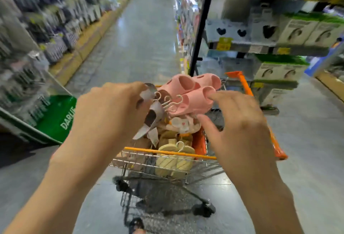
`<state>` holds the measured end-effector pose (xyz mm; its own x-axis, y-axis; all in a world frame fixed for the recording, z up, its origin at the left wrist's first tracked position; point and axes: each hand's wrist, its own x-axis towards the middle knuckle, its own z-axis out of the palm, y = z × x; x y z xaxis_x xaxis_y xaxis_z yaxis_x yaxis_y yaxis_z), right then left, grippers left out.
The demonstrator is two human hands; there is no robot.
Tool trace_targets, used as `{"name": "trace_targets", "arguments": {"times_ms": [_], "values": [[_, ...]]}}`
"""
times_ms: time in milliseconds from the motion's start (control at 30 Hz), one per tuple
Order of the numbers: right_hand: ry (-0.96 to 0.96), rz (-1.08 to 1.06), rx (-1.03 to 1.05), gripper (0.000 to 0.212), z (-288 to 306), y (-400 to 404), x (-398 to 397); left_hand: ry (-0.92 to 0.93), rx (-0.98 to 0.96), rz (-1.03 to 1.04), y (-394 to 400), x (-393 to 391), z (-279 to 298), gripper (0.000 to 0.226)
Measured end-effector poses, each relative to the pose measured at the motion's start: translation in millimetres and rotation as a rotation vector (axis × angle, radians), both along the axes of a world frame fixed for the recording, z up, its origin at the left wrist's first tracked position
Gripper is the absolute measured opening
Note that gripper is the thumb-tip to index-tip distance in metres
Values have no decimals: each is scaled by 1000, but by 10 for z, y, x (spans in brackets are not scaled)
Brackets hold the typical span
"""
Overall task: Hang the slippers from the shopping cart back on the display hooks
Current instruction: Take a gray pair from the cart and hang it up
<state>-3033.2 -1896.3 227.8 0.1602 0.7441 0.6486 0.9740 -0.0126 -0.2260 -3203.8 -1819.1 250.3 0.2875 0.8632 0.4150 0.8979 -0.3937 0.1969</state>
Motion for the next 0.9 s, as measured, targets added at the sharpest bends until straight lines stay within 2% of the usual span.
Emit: {"name": "trace_targets", "arguments": {"times_ms": [133,433,567,667,767,900], "values": [[11,49,-51,35,-49,288,-162,22,-13,91,261,-250,-140,26],[53,43,-41,26,-361,1119,-504,101,-38,105,1056,-624,-497,29],[104,33,-30,25,-698,1661,-495,-14,10,14,1574,-523,-984,26],[135,22,-68,22,-1081,2150,-443,-79,-3,-18,1929,-381,-1512,42],[186,20,-158,23,-1451,2614,-382,-65,-88,-23,2226,-205,-1955,55],[248,34,-332,25,-1871,3164,-233,31,-194,-13,2590,-26,-2321,60]]}}
